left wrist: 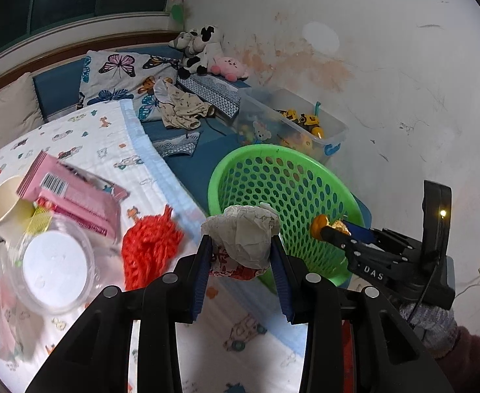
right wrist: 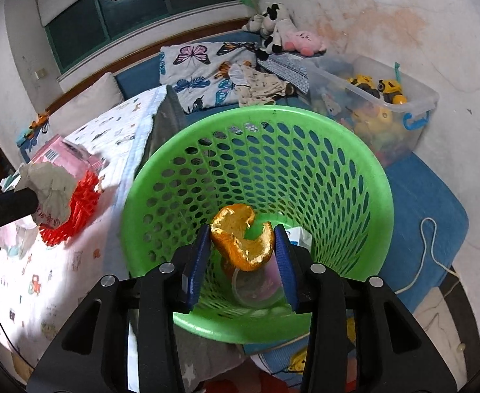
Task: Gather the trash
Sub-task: 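Release the gold wrapper into the basket with the right gripper while the left drops the tissue in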
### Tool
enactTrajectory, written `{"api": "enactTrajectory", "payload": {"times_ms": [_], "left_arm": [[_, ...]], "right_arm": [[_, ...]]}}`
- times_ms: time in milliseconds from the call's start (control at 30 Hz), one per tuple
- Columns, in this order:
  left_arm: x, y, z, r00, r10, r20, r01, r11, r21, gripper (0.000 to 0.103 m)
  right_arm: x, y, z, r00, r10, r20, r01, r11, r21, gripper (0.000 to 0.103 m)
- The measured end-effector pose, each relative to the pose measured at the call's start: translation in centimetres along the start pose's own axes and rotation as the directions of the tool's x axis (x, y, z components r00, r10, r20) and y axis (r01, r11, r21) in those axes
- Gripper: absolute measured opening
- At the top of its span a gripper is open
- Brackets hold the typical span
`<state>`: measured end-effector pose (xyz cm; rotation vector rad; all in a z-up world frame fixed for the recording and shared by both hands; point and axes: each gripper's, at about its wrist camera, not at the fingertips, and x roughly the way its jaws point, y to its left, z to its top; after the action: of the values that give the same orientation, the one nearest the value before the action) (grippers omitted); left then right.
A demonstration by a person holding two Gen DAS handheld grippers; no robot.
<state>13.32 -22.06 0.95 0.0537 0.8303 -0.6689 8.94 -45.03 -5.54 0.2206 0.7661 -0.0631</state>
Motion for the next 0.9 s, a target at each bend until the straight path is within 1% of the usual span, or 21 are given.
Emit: {"api": "enactTrajectory", "payload": {"times_ms": [67, 500, 567, 667, 733, 900], "left_arm": [[0.6, -0.3, 0.6, 1.000, 0.003, -0.004, -0.003, 1.000, 0.005, 0.035], [4.9, -2.0, 2.8, 0.999, 0.006, -0.053, -0.004, 1.000, 0.029, 0.036], [5.7, -2.2, 3.0, 0.998, 0.011, -0.066, -0.009, 0.999, 0.035, 0.036], [6.8, -2.5, 3.2, 0.996, 0.018, -0.086, -0.014, 0.999, 0.042, 0.037], [7.5, -2.6, 3.3, 0.995, 0.020, -0.099, -0.016, 0.999, 0.041, 0.038], [8.6, -2.7, 3.3, 0.992, 0.027, -0.120, -0.022, 0.999, 0.040, 0.041]], "right_arm": [[0.1, -0.3, 0.1, 1.000, -0.002, 0.001, 0.002, 1.000, 0.005, 0.047], [-1.4, -2.3, 0.2, 0.999, -0.012, 0.030, 0.011, 0.999, 0.031, 0.048], [-1.6, -2.5, 0.1, 0.999, -0.012, 0.030, 0.011, 0.999, 0.036, 0.051], [-1.8, -2.6, -0.2, 0.999, -0.010, 0.032, 0.009, 0.999, 0.041, 0.051], [-1.9, -2.7, -0.4, 0.999, -0.007, 0.031, 0.005, 0.999, 0.045, 0.054], [-1.9, -2.7, -0.6, 1.000, 0.002, 0.026, -0.003, 0.999, 0.052, 0.056]]}}
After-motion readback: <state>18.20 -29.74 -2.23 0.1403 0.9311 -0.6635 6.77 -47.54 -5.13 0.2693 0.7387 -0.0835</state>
